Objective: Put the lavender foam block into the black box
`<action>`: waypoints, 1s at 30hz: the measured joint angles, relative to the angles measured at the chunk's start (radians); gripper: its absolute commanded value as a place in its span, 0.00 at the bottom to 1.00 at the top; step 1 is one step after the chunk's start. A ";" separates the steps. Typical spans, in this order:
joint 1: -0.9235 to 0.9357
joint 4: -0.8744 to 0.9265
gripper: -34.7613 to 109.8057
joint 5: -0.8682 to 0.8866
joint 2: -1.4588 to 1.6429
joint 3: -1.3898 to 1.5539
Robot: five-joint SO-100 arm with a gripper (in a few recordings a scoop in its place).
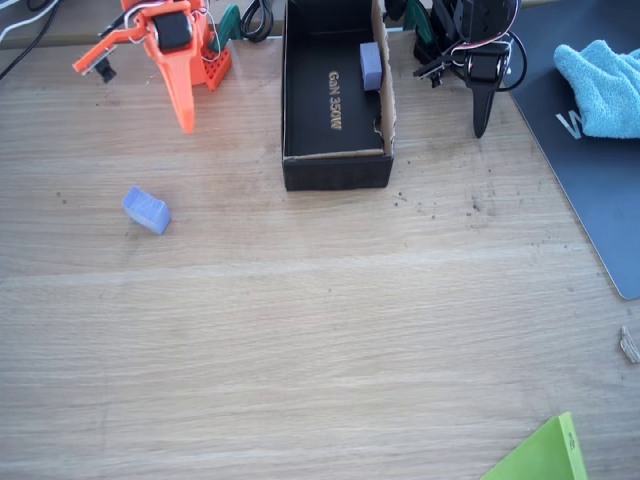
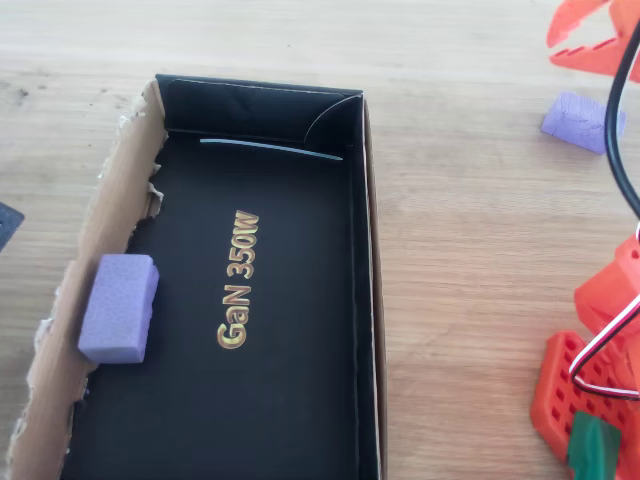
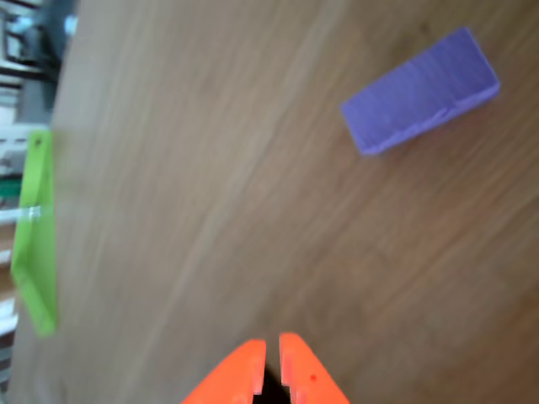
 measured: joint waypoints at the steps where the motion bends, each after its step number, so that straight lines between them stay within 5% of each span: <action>1: -0.006 0.005 0.24 0.009 -0.021 -0.026; 30: 0.296 0.021 0.24 -0.040 -0.127 -0.066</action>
